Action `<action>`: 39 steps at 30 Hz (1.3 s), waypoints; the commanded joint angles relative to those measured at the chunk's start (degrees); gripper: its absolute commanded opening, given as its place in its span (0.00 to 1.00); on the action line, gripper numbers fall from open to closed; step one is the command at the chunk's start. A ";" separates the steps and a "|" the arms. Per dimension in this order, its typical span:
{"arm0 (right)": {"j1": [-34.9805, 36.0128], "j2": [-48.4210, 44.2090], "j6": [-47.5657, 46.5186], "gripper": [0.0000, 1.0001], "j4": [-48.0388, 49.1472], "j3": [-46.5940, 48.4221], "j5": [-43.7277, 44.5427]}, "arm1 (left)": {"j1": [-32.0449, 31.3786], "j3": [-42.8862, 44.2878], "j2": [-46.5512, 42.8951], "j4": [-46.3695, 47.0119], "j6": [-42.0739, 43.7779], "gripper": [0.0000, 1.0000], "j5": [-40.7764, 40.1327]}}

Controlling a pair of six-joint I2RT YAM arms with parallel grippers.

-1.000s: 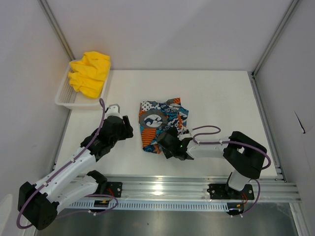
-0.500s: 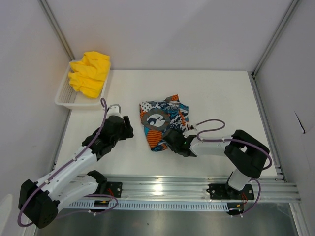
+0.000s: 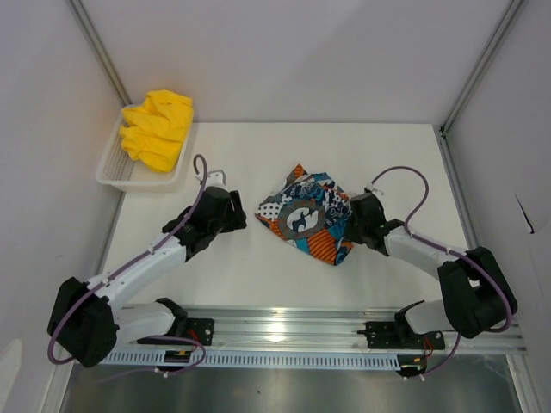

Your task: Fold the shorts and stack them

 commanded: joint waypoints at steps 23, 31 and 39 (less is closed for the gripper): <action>-16.22 12.13 -24.60 0.79 -4.32 15.56 -13.45 | 6.28 30.28 41.93 16.28 9.37 0.78 33.46; -15.78 18.54 -23.72 0.77 -6.68 19.42 -7.31 | 6.19 30.99 46.59 17.69 9.99 0.77 35.76; -15.87 19.70 -23.19 0.55 -6.78 19.78 -4.84 | 6.10 36.43 53.26 13.56 9.99 0.72 30.57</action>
